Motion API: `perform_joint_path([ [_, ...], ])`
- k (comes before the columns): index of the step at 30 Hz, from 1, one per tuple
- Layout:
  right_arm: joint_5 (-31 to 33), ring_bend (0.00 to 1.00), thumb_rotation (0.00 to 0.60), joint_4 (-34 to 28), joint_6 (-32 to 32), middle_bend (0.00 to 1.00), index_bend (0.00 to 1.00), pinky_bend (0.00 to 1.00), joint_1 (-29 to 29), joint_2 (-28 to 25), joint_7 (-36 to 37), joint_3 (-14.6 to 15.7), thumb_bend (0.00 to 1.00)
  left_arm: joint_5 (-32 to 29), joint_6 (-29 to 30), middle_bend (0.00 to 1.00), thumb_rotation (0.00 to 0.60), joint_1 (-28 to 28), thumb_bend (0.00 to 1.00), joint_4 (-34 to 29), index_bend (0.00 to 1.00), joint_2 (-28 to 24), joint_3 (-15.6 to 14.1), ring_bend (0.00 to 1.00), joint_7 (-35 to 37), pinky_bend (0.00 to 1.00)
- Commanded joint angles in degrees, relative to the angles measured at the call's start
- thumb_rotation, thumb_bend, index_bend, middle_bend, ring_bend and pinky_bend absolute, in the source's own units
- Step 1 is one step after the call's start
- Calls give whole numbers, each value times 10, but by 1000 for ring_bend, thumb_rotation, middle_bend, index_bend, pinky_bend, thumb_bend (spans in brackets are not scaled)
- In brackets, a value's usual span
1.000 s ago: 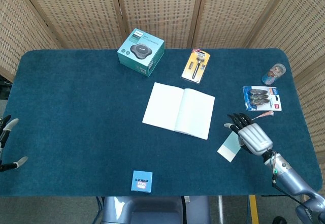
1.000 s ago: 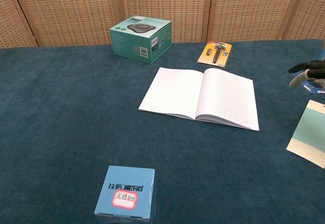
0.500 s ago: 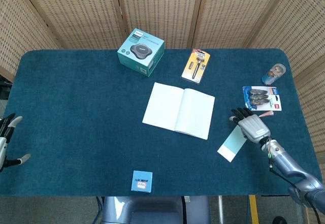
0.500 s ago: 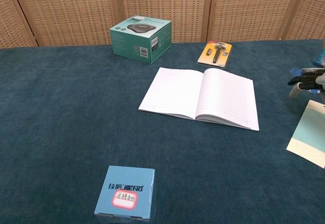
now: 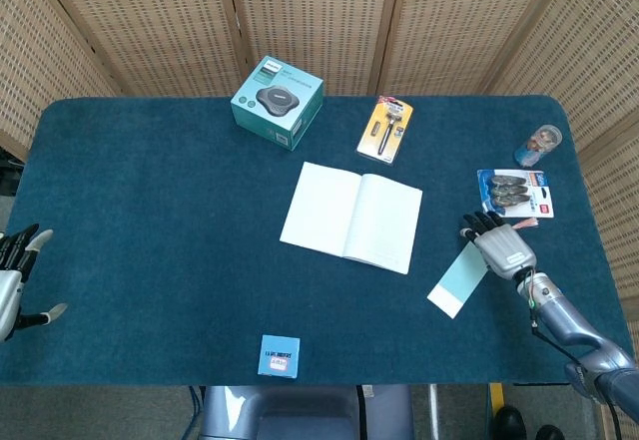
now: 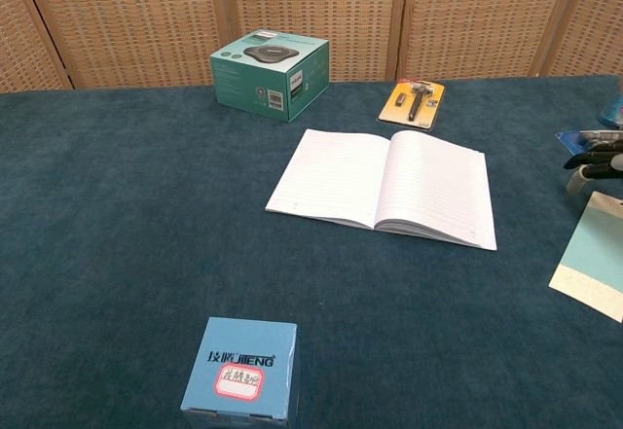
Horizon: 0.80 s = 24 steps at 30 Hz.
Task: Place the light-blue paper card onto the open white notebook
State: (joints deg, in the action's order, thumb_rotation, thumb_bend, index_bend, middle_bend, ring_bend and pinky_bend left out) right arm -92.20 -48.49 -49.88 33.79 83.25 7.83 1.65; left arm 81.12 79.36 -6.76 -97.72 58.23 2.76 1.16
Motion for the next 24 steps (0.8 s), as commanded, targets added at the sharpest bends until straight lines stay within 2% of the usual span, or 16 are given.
perform_joint_path([
  [1,9,0,600,12,5,59,210,86,-2,8,-9,0,1000,1,3,0,600,1,0,0,0,0,-1,0,3,0],
  [13,10,0,600,39,5,60,210,87,-8,25,-15,16,1000,10,9,0,600,5,0,3,0,-1,-5,0,10,0],
  [24,22,0,600,29,16,72,210,98,-16,2,-32,24,1000,12,9,0,600,7,0,7,0,0,-7,0,12,0],
])
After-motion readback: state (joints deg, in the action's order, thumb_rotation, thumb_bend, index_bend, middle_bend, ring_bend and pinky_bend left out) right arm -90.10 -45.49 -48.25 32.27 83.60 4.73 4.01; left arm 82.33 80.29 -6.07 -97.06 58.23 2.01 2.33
